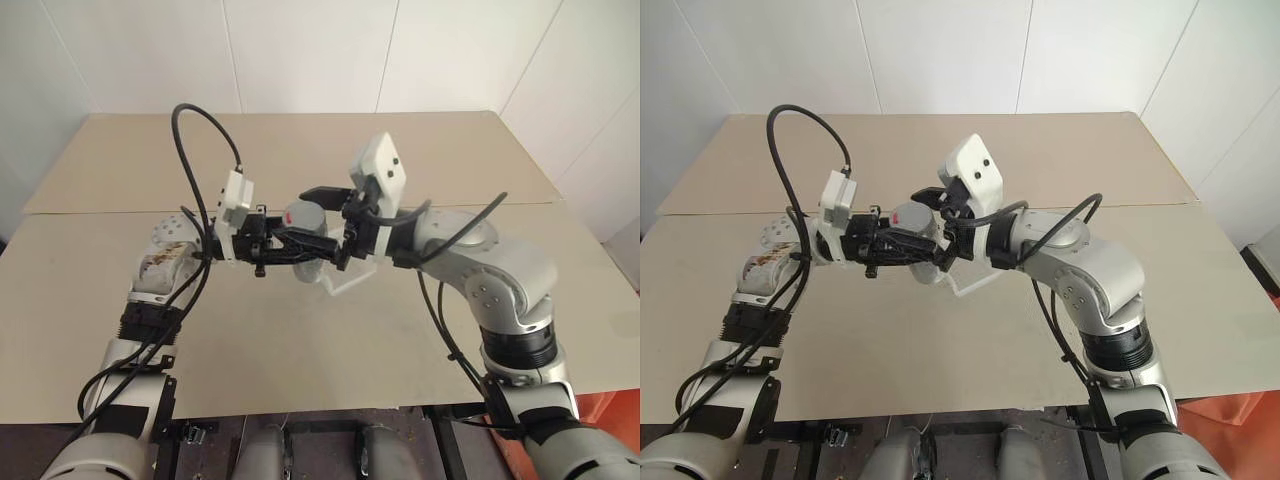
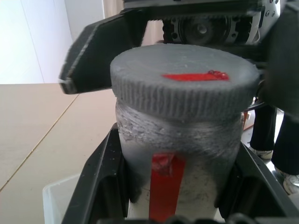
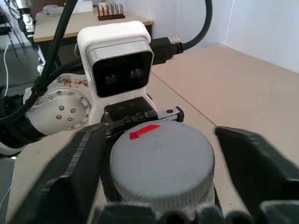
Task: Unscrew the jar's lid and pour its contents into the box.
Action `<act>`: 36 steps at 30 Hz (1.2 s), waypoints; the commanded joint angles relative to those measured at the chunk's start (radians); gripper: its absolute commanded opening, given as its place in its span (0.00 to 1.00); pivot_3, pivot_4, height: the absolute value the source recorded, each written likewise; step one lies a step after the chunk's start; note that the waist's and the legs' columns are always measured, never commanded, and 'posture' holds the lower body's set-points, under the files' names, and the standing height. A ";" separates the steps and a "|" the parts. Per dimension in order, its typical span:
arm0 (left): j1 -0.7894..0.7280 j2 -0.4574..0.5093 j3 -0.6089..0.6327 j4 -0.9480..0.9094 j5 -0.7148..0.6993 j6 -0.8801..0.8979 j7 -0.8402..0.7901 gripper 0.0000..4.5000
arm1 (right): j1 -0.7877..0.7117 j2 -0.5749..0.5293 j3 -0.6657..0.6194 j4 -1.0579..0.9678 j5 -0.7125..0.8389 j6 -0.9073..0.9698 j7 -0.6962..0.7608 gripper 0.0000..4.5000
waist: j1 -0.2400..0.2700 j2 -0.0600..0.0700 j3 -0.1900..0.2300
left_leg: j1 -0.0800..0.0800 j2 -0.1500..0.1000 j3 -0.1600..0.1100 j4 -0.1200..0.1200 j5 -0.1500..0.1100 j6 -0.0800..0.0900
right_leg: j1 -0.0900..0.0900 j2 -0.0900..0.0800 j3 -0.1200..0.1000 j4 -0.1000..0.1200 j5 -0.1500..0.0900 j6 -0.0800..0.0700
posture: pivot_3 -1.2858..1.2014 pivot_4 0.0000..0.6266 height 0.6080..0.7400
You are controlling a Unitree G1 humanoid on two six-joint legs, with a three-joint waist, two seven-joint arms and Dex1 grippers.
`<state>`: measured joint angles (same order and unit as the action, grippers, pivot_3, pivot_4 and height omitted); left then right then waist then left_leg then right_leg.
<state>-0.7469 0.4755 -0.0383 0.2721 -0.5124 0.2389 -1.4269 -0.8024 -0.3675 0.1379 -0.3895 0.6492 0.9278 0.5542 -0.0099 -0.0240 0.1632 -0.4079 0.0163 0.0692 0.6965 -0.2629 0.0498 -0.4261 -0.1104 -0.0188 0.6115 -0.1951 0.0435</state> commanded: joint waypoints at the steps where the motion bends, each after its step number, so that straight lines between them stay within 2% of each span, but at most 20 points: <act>1: -0.016 0.016 0.010 -0.030 -0.014 -0.004 -0.037 0.43 | -0.031 -0.013 -0.029 0.004 0.003 -0.056 0.056 0.64 | 0.000 0.000 0.000 | 0.000 0.000 0.000 0.000 0.000 0.000 | 0.000 0.000 0.000 0.000 0.000 0.000 | 0.52 0.24 1.00; 3: -0.019 0.023 0.010 -0.032 -0.024 0.007 -0.061 0.43 | -0.035 -0.022 -0.032 0.037 0.005 -0.101 0.129 0.61 | 0.000 0.000 0.000 | 0.000 0.000 0.000 0.000 0.000 0.000 | 0.000 0.000 0.000 0.000 0.000 0.000 | 0.52 0.24 1.00; 9: -0.037 0.096 -0.045 -0.092 -0.124 0.082 -0.186 0.43 | -0.129 -0.064 0.018 0.353 0.001 -0.409 0.722 0.61 | -0.004 0.000 0.000 | 0.000 0.000 0.000 0.000 0.000 0.000 | 0.000 0.000 0.000 0.000 0.000 0.000 | 0.52 0.24 1.00; 12: -0.041 0.138 -0.086 -0.122 -0.175 0.095 -0.187 0.43 | -0.210 -0.039 0.045 0.523 -0.014 -0.496 0.912 0.61 | -0.008 0.000 0.000 | 0.001 0.000 0.000 0.000 0.000 0.000 | 0.000 0.001 0.001 0.000 0.000 0.000 | 0.52 0.24 1.00; 16: -0.039 0.159 -0.114 -0.139 -0.184 0.068 -0.187 0.43 | -0.294 0.025 0.071 0.700 -0.094 -0.617 0.980 0.61 | -0.011 0.001 0.000 | 0.001 0.001 0.000 0.000 0.000 0.000 | -0.001 0.002 0.002 0.001 0.000 0.000 | 0.52 0.24 1.00; 18: -0.038 0.142 -0.087 -0.118 -0.154 0.058 -0.183 0.43 | -0.289 0.042 0.048 0.707 -0.113 -0.632 0.933 0.61 | -0.007 0.001 0.000 | 0.001 0.001 0.000 -0.001 0.000 -0.001 | -0.002 0.002 0.002 0.001 0.000 0.000 | 0.52 0.24 1.00; 20: -0.038 0.131 -0.067 -0.092 -0.126 0.040 -0.174 0.43 | -0.269 0.039 0.027 0.680 -0.119 -0.623 0.888 0.77 | 0.000 0.001 0.001 | 0.000 0.001 0.000 0.000 0.000 -0.001 | -0.002 0.001 0.001 0.001 0.000 0.000 | 0.52 0.24 1.00; 24: -0.040 0.113 -0.037 -0.048 -0.092 0.011 -0.138 0.43 | -0.196 -0.002 -0.031 0.555 -0.105 -0.578 0.795 0.99 | 0.010 0.001 0.001 | -0.002 0.001 0.000 0.002 0.001 -0.002 | -0.002 0.001 0.000 0.001 0.000 0.000 | 0.52 0.24 1.00; 28: -0.041 0.099 -0.011 0.008 -0.051 -0.027 -0.100 0.43 | -0.093 -0.036 -0.086 0.360 -0.103 -0.523 0.628 0.99 | 0.010 0.001 0.001 | -0.002 0.000 0.000 0.002 0.001 -0.002 | -0.002 0.000 0.000 0.001 0.000 0.000 | 0.52 0.24 1.00; 32: -0.066 0.069 0.012 0.078 -0.006 -0.074 -0.043 0.43 | -0.014 -0.031 -0.118 0.121 -0.057 -0.360 0.407 0.99 | 0.003 0.001 0.001 | -0.002 0.001 0.000 0.001 0.001 -0.002 | -0.004 0.001 0.001 0.002 0.000 0.000 | 0.52 0.24 1.00; 36: -0.082 0.038 0.010 0.104 0.032 -0.096 0.006 0.43 | 0.024 0.006 -0.066 -0.036 -0.088 -0.225 0.194 0.99 | 0.000 0.001 0.000 | -0.003 0.000 0.000 0.001 0.001 -0.002 | -0.004 0.001 0.001 0.003 0.000 0.000 | 0.52 0.24 1.00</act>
<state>-0.7932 0.5152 -0.0529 0.3854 -0.4904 0.1657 -1.4398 -0.7750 -0.3681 0.0556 -0.3568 0.5703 0.6544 0.8321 -0.0102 -0.0233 0.1636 -0.4105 0.0167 0.0693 0.6976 -0.2619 0.0480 -0.4300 -0.1098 -0.0181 0.6141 -0.1951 0.0438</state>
